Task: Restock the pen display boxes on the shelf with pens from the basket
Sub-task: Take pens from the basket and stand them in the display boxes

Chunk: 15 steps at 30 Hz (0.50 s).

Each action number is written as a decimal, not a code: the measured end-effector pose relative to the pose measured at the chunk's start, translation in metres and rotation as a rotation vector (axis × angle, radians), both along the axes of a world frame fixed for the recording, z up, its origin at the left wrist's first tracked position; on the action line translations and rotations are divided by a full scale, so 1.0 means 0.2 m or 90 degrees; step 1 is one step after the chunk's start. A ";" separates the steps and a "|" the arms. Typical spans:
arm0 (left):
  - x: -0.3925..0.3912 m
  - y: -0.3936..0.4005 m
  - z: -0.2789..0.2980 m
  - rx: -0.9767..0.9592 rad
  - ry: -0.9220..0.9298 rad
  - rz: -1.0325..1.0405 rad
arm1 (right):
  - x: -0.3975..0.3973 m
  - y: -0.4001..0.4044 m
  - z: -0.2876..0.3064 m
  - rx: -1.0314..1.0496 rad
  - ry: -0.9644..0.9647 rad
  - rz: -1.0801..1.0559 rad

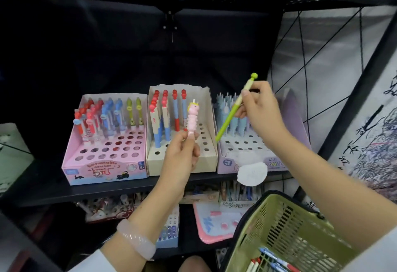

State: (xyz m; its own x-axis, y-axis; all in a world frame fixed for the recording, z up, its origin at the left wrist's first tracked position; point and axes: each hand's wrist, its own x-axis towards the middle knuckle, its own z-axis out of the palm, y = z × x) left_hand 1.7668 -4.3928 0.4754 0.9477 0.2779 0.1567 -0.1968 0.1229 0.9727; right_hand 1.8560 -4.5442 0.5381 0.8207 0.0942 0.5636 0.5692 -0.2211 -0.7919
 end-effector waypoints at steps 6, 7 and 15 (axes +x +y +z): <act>-0.07 0.19 0.00 -0.030 0.012 0.041 | 0.03 0.30 -0.01 -0.134 -0.122 -0.078; -0.08 0.22 0.00 -0.031 0.013 0.041 | 0.05 0.33 -0.01 -0.182 -0.149 -0.117; -0.11 0.32 0.00 -0.010 0.013 0.024 | 0.19 0.48 -0.01 -0.354 -0.077 -0.200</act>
State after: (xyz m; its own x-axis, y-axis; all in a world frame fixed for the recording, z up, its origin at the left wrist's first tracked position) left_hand 1.7452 -4.3294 0.4755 0.9393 0.3163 0.1326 -0.1816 0.1306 0.9747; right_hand 1.8930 -4.4488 0.5364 0.7904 0.1641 0.5901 0.4882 -0.7506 -0.4452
